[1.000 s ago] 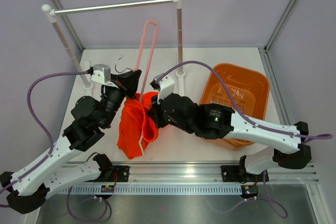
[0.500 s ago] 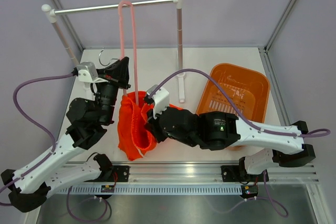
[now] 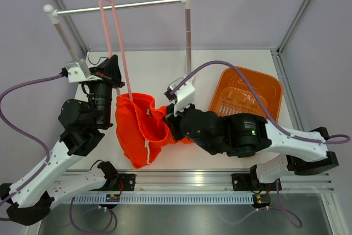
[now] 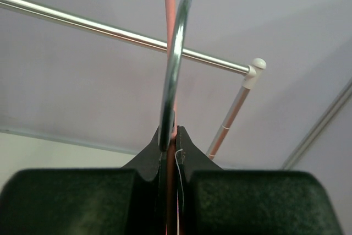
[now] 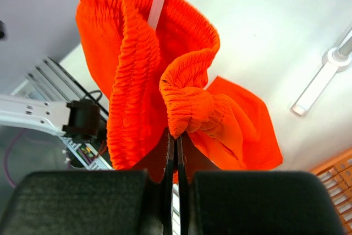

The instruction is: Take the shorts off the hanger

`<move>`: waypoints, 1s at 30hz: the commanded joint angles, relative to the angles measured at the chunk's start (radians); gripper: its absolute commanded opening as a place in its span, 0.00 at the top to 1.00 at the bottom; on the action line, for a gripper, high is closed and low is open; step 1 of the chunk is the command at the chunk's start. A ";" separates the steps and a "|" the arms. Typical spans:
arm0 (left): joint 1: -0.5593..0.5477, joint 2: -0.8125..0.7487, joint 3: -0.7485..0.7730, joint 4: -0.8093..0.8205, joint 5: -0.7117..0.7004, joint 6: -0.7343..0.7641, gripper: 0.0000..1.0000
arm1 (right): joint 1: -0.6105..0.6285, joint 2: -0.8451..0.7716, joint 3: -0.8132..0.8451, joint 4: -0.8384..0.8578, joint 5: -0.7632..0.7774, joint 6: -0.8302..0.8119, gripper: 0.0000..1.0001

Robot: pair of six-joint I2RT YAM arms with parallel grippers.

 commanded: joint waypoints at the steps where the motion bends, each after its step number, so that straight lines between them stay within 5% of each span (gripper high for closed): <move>1: 0.010 -0.052 -0.036 0.182 -0.101 0.066 1.00 | 0.001 -0.054 0.067 0.009 0.047 -0.037 1.00; 6: 0.020 -0.056 -0.119 0.384 -0.153 0.172 1.00 | 0.001 -0.041 0.079 -0.016 0.024 -0.028 1.00; 12: 0.046 -0.023 -0.134 0.461 -0.112 0.200 0.98 | 0.017 -0.032 0.107 -0.021 -0.201 -0.035 1.00; 16: 0.068 -0.012 -0.141 0.524 -0.071 0.193 0.97 | 0.040 0.009 0.085 -0.047 -0.201 -0.020 1.00; 27: 0.088 0.005 -0.047 0.475 0.041 0.176 0.95 | 0.040 0.000 -0.043 -0.068 -0.189 0.040 1.00; 30: 0.088 0.008 0.014 0.337 0.078 0.151 0.97 | 0.040 -0.023 -0.059 -0.060 -0.148 0.055 1.00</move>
